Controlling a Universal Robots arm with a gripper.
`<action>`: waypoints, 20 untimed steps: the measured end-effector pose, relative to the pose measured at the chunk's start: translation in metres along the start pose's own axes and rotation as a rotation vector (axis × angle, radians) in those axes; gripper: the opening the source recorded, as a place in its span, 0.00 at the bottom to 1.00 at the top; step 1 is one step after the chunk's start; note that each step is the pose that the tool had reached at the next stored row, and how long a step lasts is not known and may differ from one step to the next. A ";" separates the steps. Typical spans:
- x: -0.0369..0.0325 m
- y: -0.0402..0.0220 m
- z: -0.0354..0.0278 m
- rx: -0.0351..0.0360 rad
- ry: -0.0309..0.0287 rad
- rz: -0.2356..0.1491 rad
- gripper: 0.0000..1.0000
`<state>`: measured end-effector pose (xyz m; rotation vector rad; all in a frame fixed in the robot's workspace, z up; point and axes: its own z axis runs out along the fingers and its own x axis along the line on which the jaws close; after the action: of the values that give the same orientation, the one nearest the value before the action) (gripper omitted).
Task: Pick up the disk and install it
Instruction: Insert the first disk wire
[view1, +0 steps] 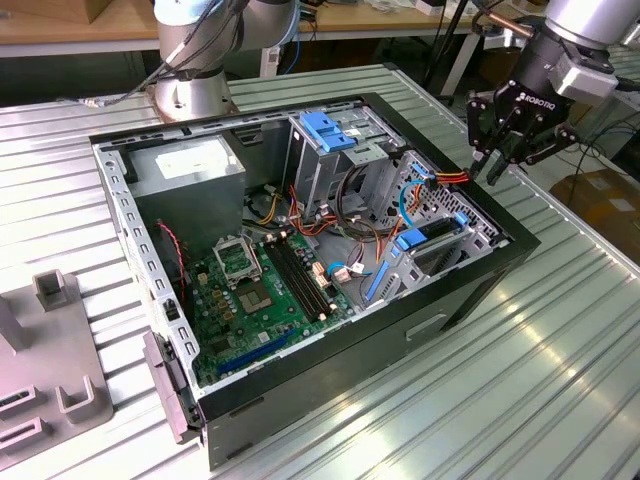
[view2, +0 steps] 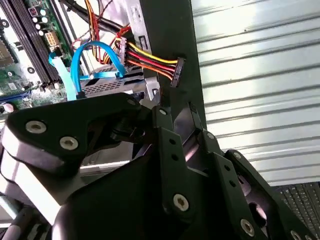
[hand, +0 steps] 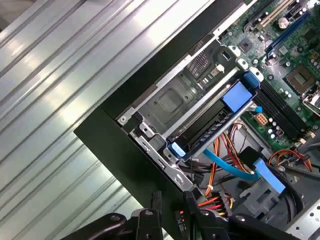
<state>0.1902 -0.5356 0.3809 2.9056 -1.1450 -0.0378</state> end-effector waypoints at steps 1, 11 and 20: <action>-0.0014 -0.0015 0.0000 -0.0005 0.0007 -0.029 0.31; -0.0125 -0.0138 0.0022 -0.0023 0.0038 -0.150 0.31; -0.0121 -0.0142 0.0045 -0.0022 0.0052 -0.177 0.31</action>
<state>0.1909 -0.5170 0.3762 2.9936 -0.8839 -0.0339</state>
